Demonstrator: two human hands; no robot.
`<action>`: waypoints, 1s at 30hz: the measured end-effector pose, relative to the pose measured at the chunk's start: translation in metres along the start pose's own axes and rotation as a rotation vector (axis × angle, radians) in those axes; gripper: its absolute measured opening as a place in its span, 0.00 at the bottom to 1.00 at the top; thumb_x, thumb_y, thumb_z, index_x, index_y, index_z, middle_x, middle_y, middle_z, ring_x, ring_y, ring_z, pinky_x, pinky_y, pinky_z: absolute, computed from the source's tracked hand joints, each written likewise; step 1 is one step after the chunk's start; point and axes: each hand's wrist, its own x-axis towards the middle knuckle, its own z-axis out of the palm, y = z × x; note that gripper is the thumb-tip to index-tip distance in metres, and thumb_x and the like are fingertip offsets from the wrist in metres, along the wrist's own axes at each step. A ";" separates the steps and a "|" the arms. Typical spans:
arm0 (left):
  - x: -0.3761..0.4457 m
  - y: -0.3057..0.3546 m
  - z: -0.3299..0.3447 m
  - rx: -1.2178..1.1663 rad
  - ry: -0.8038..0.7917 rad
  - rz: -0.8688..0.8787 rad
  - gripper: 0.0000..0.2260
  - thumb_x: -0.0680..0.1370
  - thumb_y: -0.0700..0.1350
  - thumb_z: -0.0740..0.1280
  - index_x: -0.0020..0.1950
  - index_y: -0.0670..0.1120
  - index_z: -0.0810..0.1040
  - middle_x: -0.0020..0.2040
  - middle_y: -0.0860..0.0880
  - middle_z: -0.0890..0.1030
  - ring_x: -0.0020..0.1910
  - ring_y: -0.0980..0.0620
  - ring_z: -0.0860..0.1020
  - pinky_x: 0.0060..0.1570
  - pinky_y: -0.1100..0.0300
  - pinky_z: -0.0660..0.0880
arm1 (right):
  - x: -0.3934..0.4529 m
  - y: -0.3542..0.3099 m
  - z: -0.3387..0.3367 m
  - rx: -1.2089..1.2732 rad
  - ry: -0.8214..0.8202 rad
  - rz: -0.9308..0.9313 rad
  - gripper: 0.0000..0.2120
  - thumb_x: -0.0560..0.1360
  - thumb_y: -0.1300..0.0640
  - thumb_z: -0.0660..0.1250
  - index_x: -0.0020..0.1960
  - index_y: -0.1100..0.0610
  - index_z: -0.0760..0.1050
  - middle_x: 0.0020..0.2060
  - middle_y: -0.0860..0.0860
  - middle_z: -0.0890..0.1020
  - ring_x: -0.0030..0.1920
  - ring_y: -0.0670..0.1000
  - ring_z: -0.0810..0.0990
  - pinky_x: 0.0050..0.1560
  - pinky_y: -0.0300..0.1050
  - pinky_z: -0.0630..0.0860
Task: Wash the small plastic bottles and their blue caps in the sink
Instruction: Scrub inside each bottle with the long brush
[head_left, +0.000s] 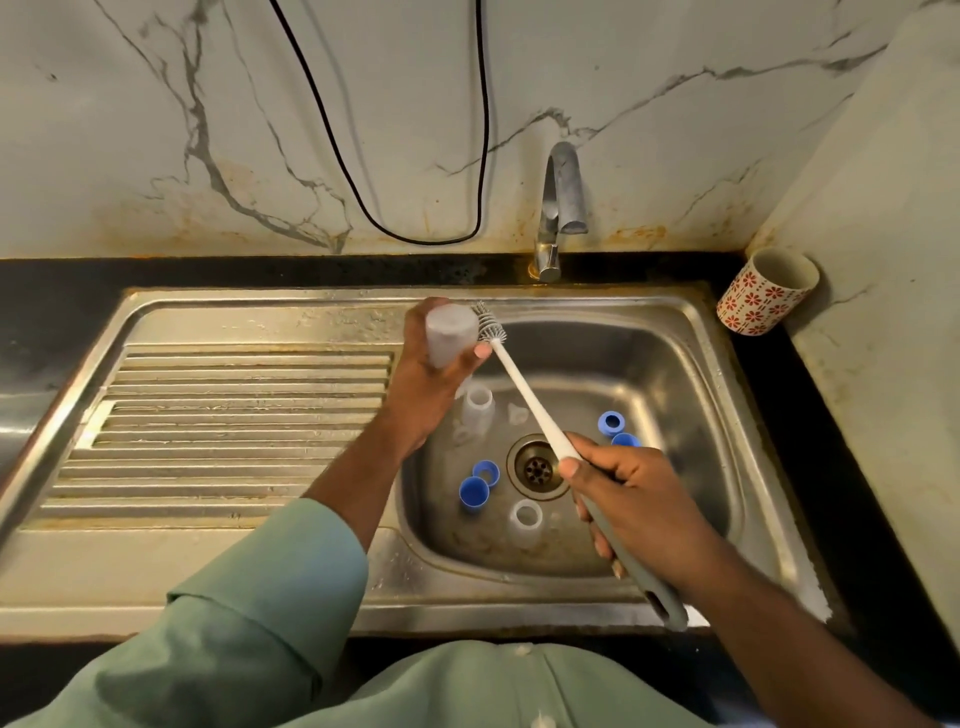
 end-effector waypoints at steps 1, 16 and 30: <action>0.002 0.000 -0.002 -0.002 0.042 0.007 0.29 0.74 0.46 0.75 0.69 0.54 0.63 0.60 0.50 0.74 0.55 0.54 0.77 0.45 0.65 0.78 | -0.002 0.001 0.000 -0.007 -0.002 -0.001 0.13 0.79 0.54 0.65 0.48 0.34 0.80 0.30 0.52 0.77 0.25 0.51 0.73 0.27 0.47 0.74; 0.001 -0.009 0.008 0.158 0.102 -0.003 0.28 0.68 0.42 0.80 0.65 0.52 0.72 0.59 0.53 0.77 0.57 0.53 0.75 0.49 0.66 0.76 | 0.005 -0.002 -0.003 -0.187 0.048 -0.020 0.11 0.79 0.51 0.65 0.59 0.39 0.77 0.27 0.49 0.75 0.23 0.48 0.73 0.26 0.47 0.77; 0.010 -0.007 0.011 0.117 0.301 -0.004 0.27 0.68 0.40 0.79 0.61 0.54 0.72 0.57 0.53 0.79 0.52 0.56 0.77 0.51 0.69 0.76 | 0.003 -0.015 0.011 -0.379 0.028 -0.098 0.11 0.80 0.52 0.64 0.58 0.52 0.80 0.29 0.46 0.78 0.22 0.40 0.73 0.25 0.33 0.71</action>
